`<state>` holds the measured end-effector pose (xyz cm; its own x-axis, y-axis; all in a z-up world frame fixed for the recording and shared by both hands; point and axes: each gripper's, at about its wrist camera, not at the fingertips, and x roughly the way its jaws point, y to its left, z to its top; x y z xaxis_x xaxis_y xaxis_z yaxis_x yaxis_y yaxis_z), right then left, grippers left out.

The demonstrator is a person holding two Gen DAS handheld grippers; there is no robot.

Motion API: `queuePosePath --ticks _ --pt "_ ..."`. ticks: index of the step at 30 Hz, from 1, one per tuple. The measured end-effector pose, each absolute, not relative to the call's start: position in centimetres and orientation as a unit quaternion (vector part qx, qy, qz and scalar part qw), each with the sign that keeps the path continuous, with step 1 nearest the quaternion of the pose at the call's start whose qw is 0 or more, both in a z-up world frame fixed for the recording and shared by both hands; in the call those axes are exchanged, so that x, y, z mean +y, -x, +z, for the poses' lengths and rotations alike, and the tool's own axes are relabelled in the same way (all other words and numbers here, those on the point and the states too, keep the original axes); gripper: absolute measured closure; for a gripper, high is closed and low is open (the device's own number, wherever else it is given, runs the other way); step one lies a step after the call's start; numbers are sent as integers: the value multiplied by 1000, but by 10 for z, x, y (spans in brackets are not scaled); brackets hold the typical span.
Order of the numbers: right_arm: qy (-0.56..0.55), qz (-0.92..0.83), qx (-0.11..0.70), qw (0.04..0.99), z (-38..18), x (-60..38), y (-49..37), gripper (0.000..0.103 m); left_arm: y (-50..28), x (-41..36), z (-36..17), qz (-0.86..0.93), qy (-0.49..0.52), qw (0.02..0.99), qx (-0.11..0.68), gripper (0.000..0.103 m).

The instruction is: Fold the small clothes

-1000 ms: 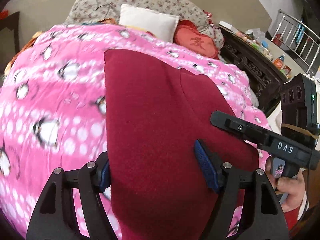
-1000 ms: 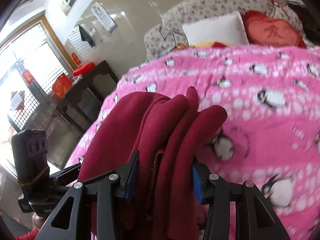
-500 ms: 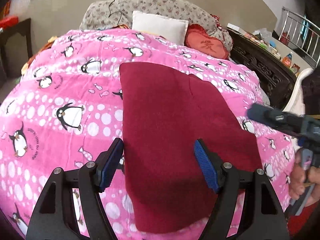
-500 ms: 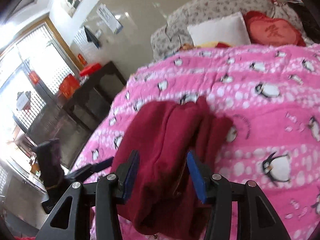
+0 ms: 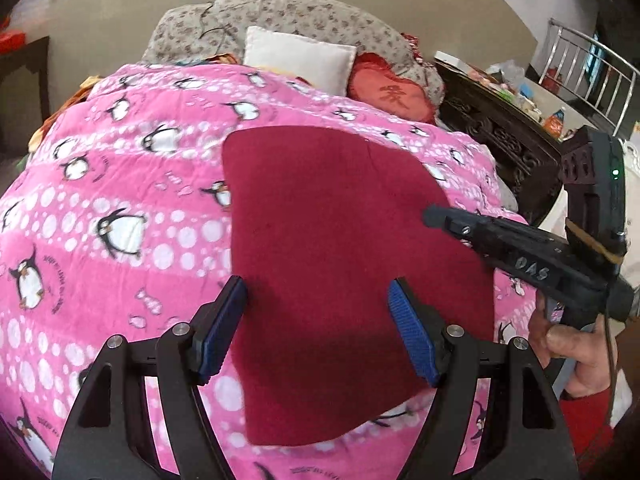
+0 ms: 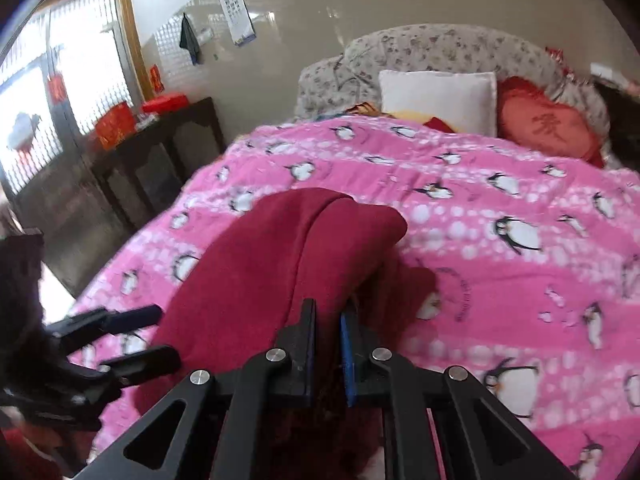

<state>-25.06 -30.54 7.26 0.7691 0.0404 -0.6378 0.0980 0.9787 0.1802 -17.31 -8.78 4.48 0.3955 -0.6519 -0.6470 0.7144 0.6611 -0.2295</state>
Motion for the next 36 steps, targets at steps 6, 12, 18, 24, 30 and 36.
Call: queuePosePath --ticks 6,12,18,24,30,36 --pt "-126 -27 362 923 45 -321 241 93 186 -109 31 -390 -108 851 335 22" --pt "-135 11 331 934 85 -302 265 88 179 -103 28 -390 -96 850 341 21" --pt "-63 36 375 924 72 -266 270 88 176 -96 28 -393 -90 845 351 21" --pt "-66 25 386 920 40 -275 280 89 179 -97 22 -386 -92 848 351 21" --pt "-62 23 383 921 56 -269 284 88 180 -94 21 -378 -88 851 353 21" --pt "-72 50 371 925 64 -255 301 88 179 -92 20 -374 -79 852 358 21"
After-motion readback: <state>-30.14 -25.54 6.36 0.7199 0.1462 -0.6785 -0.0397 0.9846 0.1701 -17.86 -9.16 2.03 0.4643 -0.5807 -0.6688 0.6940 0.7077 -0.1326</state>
